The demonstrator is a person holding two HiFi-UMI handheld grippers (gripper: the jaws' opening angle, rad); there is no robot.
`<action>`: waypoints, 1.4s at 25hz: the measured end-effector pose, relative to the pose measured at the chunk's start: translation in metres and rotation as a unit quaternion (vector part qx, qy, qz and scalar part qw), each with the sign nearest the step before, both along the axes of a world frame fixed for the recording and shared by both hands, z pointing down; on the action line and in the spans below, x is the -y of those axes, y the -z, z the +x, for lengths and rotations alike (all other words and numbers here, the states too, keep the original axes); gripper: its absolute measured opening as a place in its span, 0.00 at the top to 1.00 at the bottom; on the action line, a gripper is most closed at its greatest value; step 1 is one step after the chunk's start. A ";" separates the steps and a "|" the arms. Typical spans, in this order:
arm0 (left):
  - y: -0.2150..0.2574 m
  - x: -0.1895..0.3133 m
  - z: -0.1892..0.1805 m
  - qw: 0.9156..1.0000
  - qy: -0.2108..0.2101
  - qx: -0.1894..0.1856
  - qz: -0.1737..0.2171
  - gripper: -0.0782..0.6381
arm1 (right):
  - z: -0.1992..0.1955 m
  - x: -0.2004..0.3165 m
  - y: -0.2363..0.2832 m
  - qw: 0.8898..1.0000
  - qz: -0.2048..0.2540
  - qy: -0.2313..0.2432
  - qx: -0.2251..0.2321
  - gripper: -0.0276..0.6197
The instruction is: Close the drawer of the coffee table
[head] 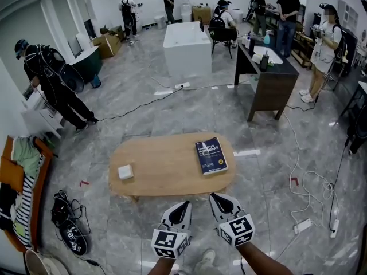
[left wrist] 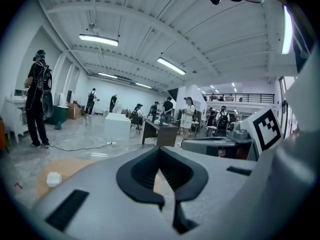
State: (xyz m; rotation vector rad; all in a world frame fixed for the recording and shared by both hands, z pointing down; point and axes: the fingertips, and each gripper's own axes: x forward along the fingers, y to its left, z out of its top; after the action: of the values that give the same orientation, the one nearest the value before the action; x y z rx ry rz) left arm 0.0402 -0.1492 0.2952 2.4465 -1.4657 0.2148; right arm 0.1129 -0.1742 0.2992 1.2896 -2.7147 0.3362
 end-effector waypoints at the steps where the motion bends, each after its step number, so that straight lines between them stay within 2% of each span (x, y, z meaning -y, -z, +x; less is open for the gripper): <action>1: 0.003 -0.003 -0.001 1.000 -0.001 -0.001 0.003 0.89 | -0.001 -0.003 0.002 1.000 0.002 -0.001 0.001 0.94; 14: 0.054 -0.067 -0.031 0.998 -0.022 -0.009 0.051 0.89 | -0.033 -0.070 0.062 0.999 0.052 -0.016 0.004 0.94; 23: 0.105 -0.120 -0.055 0.994 -0.030 -0.015 0.108 0.89 | -0.059 -0.123 0.111 0.995 0.096 -0.022 0.003 0.94; 35: 0.147 -0.208 -0.080 0.987 -0.042 -0.020 0.152 0.89 | -0.088 -0.211 0.155 0.990 0.138 -0.020 0.006 0.94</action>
State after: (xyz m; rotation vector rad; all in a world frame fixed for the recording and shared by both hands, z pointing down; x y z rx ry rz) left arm -0.0400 0.0585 0.1483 2.7371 -1.4742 -0.0454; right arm 0.0253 0.0371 0.1438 1.4114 -2.8248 -0.0313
